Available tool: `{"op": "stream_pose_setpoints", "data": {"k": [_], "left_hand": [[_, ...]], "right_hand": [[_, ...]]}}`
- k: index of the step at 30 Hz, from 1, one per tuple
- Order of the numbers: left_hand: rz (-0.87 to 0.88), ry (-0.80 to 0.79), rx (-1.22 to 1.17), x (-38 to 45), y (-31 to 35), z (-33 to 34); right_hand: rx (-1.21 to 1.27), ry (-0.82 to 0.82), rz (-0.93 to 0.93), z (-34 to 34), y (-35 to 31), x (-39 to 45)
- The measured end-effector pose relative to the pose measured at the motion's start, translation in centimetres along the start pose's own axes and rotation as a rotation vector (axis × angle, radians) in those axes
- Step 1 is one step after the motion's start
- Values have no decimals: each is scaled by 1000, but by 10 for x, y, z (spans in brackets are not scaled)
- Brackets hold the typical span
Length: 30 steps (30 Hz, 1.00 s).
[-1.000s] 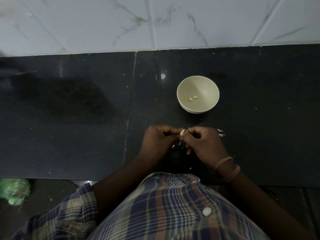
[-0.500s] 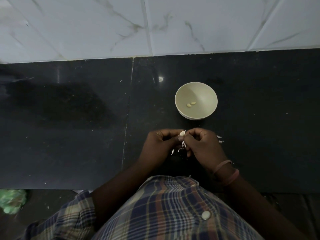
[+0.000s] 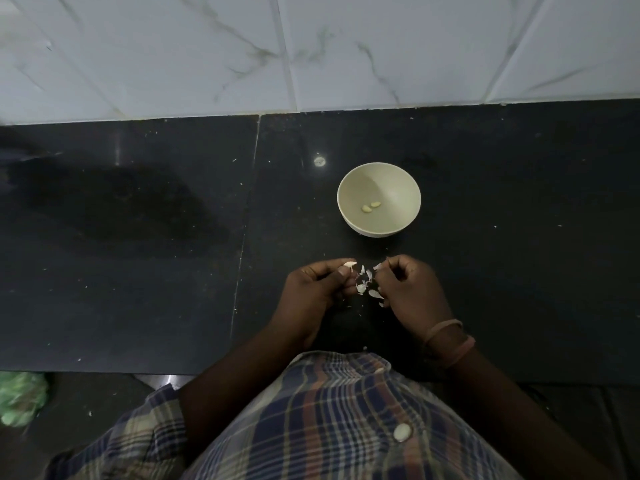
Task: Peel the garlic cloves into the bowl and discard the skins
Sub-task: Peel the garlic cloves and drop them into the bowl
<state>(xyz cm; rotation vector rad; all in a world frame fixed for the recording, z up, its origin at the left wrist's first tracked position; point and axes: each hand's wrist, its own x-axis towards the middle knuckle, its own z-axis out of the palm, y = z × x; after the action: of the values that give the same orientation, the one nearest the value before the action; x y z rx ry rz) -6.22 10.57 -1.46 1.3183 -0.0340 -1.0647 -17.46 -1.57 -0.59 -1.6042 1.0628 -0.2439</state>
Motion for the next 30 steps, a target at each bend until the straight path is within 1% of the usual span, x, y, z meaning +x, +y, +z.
{"op": "stream_pose_setpoints", "data": {"k": [2,6,10,14,16,21,25,28,30], "left_hand": [[13,-7,-2,-2,-1,0],[37,-23,-18,-6,-2,-2],[66,1,2,-8,-5,-7],[35,-22,-46,-10,-9,-10],[15,-30,-75,-11,-12,-10],[3,-19,-79,-14,-14,-7],[0,-23,-78,-16,-15,-6],[6,23,-107,-16,-14,-7],[6,48,-137,-17,-13,-9]], "right_hand": [[68,-26,-9,-1,-4,-3],[284,-131,8,11,-14,-12],[320,-150,1,18,-13,-14],[376,-142,31,23,-10,-16],[353,-112,20,26,-8,-18],[154,49,-67,29,-4,-19],[58,116,-100,29,-1,-19],[73,195,-52,24,6,-10],[109,167,-50,19,8,-6]]}}
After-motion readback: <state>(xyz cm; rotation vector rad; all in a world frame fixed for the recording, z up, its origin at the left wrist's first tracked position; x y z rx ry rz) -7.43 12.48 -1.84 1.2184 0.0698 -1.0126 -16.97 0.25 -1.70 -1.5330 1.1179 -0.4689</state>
